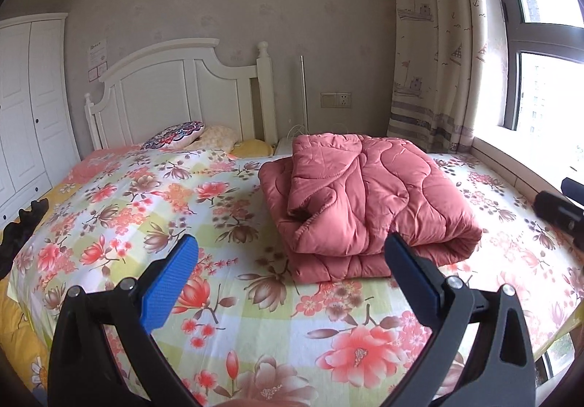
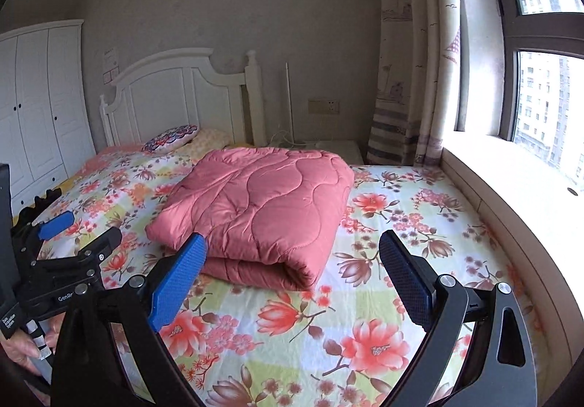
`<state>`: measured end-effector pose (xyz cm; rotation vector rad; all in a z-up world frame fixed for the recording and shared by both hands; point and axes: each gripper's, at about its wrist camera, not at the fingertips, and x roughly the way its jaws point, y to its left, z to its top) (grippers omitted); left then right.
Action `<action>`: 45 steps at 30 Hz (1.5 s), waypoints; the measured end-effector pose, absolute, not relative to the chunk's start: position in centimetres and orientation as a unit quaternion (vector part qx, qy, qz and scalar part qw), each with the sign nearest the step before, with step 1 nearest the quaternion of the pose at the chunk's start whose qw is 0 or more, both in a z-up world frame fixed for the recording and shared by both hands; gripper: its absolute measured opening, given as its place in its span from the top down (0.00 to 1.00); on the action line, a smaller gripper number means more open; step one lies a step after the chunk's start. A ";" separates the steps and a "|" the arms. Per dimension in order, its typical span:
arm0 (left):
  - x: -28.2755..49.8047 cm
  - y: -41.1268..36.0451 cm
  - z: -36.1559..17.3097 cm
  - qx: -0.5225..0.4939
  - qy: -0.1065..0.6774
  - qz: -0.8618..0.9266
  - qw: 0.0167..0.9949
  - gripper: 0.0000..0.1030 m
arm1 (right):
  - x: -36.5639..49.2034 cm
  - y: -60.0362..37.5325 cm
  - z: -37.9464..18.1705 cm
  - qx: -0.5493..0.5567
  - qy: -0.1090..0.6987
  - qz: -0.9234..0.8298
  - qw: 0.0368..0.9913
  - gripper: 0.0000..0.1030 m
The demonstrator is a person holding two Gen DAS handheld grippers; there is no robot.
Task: Fold large clothes
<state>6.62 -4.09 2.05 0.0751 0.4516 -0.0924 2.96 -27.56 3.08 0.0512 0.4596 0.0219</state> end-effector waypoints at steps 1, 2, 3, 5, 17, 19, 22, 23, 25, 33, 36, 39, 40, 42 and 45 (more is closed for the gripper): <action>6.6 -4.1 2.0 0.038 0.224 -0.046 0.973 0.02 | 3.0 -27.2 2.9 0.022 0.230 0.014 0.973 0.11; 6.6 -4.0 2.0 0.037 0.225 -0.046 0.973 0.02 | 3.1 -26.9 2.8 0.018 0.233 0.017 0.972 0.11; 6.6 -3.9 1.9 0.036 0.226 -0.045 0.972 0.02 | 3.1 -26.6 2.7 0.014 0.235 0.019 0.972 0.11; 6.7 -3.8 1.7 0.035 0.230 -0.044 0.972 0.02 | 3.2 -26.0 2.4 0.005 0.238 0.022 0.971 0.11; 7.0 -3.1 1.1 0.021 0.245 -0.043 0.968 0.02 | 3.4 -24.2 1.8 -0.018 0.245 0.036 0.969 0.11; 7.1 -3.1 1.0 0.020 0.246 -0.042 0.968 0.02 | 3.5 -24.1 1.7 -0.019 0.248 0.037 0.968 0.11; 7.1 -3.0 0.9 0.020 0.249 -0.041 0.967 0.02 | 3.5 -23.8 1.5 -0.021 0.250 0.039 0.967 0.11; 7.1 -3.1 0.9 0.019 0.250 -0.041 0.967 0.02 | 3.5 -23.8 1.5 -0.021 0.251 0.040 0.967 0.11; 7.1 -3.1 0.8 0.019 0.250 -0.041 0.967 0.02 | 3.5 -23.7 1.4 -0.023 0.252 0.041 0.967 0.11; 7.1 -3.0 0.7 0.016 0.252 -0.039 0.967 0.02 | 3.6 -23.5 1.2 -0.024 0.254 0.041 0.966 0.11; 7.0 -3.0 0.7 0.017 0.251 -0.039 0.967 0.02 | 3.6 -23.4 1.1 -0.025 0.256 0.041 0.966 0.11; 7.1 -2.9 0.7 0.016 0.251 -0.039 0.967 0.02 | 3.6 -23.3 1.0 -0.026 0.257 0.042 0.965 0.11; 7.1 -3.0 0.7 0.016 0.251 -0.039 0.967 0.02 | 3.6 -23.3 1.0 -0.027 0.257 0.042 0.965 0.11; 7.0 -2.9 0.7 0.016 0.251 -0.038 0.967 0.02 | 3.6 -23.3 0.9 -0.027 0.257 0.043 0.965 0.11; 7.0 -2.9 0.7 0.017 0.251 -0.039 0.967 0.02 | 3.7 -23.3 1.0 -0.027 0.257 0.042 0.965 0.11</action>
